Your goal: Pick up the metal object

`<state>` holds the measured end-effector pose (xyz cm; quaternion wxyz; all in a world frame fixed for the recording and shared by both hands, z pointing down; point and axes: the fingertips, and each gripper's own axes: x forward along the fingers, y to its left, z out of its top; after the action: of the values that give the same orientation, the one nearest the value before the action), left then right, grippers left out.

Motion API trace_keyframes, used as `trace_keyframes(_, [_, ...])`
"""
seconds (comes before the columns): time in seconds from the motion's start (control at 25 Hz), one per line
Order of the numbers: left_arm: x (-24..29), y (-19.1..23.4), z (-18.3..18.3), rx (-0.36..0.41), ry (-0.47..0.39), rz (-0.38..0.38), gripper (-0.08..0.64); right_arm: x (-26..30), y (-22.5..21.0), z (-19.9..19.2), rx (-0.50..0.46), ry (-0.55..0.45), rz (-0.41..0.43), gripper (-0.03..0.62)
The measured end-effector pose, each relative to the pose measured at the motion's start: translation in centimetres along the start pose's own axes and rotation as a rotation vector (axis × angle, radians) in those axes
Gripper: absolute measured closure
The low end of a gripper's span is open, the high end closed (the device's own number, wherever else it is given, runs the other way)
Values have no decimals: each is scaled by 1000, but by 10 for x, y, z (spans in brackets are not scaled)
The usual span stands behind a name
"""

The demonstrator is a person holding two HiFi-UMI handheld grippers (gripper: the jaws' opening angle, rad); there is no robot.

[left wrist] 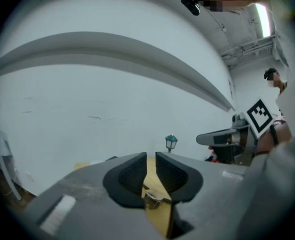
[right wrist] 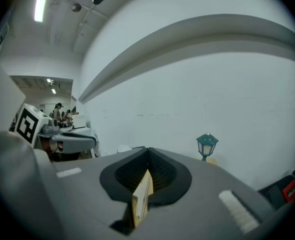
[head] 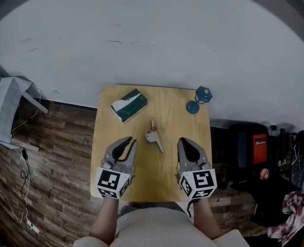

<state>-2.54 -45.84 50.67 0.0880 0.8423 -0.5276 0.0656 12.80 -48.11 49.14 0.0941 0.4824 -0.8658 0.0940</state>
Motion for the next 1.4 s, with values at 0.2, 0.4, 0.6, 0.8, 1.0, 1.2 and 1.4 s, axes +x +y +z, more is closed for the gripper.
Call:
trace_keyframes(0.2, [24,-13,-39,56,142,-126,440,-1,-5,-10,21,19,-5,590])
trace_keyframes(0.4, [47,-19,-79,114,263,-230,355,-3,-8,-19,33,36,-3,590])
trace_keyframes(0.6, [68,-19,-115,177,358,-291,299,-8,-12,-31,39,65,-12,589])
trace_keyframes(0.8, [83,-18,-151,229,453,-329,255,-15,-24,-42,44,89,-38,590])
trace_keyframes(1.0, [95,-15,-177,236,499,-350,233,-21,-37,-50,55,108,-64,591])
trace_keyframes(1.2, [107,-12,-190,262,510,-383,232,-25,-48,-56,92,116,-85,589])
trace_keyframes(1.4, [119,-17,-192,334,506,-449,221,-26,-56,-57,111,118,-98,589])
